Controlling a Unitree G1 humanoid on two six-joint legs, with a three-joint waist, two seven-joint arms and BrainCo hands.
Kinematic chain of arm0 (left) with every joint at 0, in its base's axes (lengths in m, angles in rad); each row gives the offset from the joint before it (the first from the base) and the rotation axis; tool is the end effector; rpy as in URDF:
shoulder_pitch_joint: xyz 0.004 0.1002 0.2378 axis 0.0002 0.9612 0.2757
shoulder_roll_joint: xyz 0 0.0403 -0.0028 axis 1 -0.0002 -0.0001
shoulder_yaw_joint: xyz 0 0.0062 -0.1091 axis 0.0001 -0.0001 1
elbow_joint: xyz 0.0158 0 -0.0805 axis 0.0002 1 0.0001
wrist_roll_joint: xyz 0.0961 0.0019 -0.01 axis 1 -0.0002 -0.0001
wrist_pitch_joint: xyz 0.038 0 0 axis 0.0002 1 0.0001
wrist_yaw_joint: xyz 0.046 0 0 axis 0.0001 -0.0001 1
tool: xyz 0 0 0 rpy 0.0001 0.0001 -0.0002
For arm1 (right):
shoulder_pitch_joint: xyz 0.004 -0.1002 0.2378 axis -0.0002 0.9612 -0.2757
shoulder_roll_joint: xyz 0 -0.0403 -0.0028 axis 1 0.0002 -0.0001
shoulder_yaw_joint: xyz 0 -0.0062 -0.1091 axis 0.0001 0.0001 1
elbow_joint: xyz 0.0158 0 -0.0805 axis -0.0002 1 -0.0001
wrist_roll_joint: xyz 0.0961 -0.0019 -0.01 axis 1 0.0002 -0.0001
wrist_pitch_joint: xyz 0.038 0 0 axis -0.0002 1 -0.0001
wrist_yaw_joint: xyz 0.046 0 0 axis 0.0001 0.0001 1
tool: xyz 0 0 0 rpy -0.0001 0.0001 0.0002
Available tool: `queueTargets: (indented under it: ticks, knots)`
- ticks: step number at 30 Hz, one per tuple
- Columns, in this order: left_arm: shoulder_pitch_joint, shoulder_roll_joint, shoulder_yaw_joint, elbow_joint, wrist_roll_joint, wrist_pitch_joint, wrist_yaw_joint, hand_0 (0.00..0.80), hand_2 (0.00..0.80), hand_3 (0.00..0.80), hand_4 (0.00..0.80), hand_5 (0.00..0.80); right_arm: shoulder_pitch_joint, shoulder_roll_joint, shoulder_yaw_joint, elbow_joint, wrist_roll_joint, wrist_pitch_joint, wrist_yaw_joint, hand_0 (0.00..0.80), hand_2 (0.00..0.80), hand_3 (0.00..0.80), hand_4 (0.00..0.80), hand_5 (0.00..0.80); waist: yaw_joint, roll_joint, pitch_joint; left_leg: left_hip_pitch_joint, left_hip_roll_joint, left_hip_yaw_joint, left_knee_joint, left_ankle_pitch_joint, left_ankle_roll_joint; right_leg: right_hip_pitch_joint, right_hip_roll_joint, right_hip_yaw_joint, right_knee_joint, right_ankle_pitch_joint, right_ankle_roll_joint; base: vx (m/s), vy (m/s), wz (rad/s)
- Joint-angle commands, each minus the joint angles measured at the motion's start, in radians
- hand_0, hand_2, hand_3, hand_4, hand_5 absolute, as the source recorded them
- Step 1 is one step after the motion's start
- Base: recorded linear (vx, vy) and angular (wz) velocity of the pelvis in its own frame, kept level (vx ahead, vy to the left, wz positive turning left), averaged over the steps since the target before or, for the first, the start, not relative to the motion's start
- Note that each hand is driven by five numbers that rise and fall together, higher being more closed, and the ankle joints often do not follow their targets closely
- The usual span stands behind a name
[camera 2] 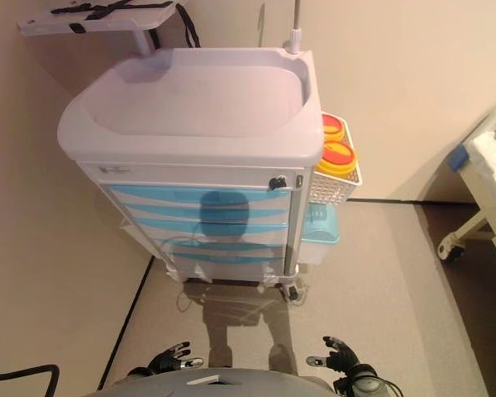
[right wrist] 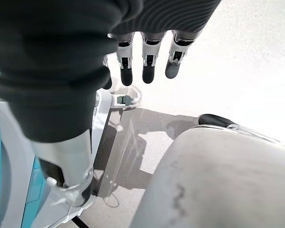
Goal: Open the drawer and pick up the medicine
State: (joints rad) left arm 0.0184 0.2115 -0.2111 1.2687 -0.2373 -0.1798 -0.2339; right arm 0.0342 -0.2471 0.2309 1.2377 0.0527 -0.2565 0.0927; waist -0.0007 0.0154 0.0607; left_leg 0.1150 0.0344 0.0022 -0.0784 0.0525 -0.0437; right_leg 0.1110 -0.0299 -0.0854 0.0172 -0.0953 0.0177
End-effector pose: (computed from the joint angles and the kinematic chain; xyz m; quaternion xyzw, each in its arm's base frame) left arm 0.0637 0.2127 -0.1204 -0.0064 0.5296 -0.0540 0.8465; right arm 0.0656 -0.2203 -0.1163 -0.1175 0.4977 0.0633 0.8570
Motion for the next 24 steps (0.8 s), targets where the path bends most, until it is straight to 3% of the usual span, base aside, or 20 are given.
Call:
queueTargets:
  ticks: [1,8,16,24]
  knots:
    - [-0.052,-0.025,-0.006,0.032,-0.008,-0.043,0.011,0.000,0.000,0.000,0.000,0.000,-0.052,0.026,0.029,0.021,-0.012,-0.016,-0.006,0.000,0.000,0.000,0.000,0.000,0.009,-0.042,0.016,0.006,-0.082,0.044,0.043,-0.119,0.063,-0.018,-0.005,0.016,-0.065,0.102,0.038,0.043,0.016,-0.01]
    - [-0.067,-0.023,-0.021,0.019,-0.051,-0.060,0.027,0.000,0.000,0.000,0.000,0.000,-0.066,0.010,0.037,0.010,0.009,-0.023,-0.011,0.000,0.000,0.000,0.000,0.000,0.006,-0.043,0.054,-0.044,-0.082,0.051,0.079,-0.124,0.069,-0.073,-0.009,0.026,-0.032,0.101,0.039,0.002,0.036,-0.08]
    - [-0.140,-0.015,-0.026,-0.023,-0.182,-0.149,-0.006,0.000,0.000,0.000,0.000,0.000,-0.132,-0.011,0.052,-0.014,0.047,-0.030,-0.041,0.000,0.000,0.000,0.000,0.000,0.003,-0.052,0.166,-0.167,-0.098,0.055,0.194,-0.145,0.089,-0.202,-0.022,0.056,0.067,0.102,0.039,-0.083,0.033,-0.11]
    - [-0.241,0.019,-0.016,-0.133,-0.355,-0.250,-0.040,0.000,0.000,0.000,0.000,0.000,-0.215,-0.042,0.064,-0.076,0.083,-0.042,-0.048,0.000,0.000,0.000,0.000,0.000,-0.019,-0.062,0.278,-0.358,-0.102,0.106,0.381,-0.175,0.099,-0.384,-0.046,0.097,0.184,0.122,0.059,-0.116,0.045,-0.20]
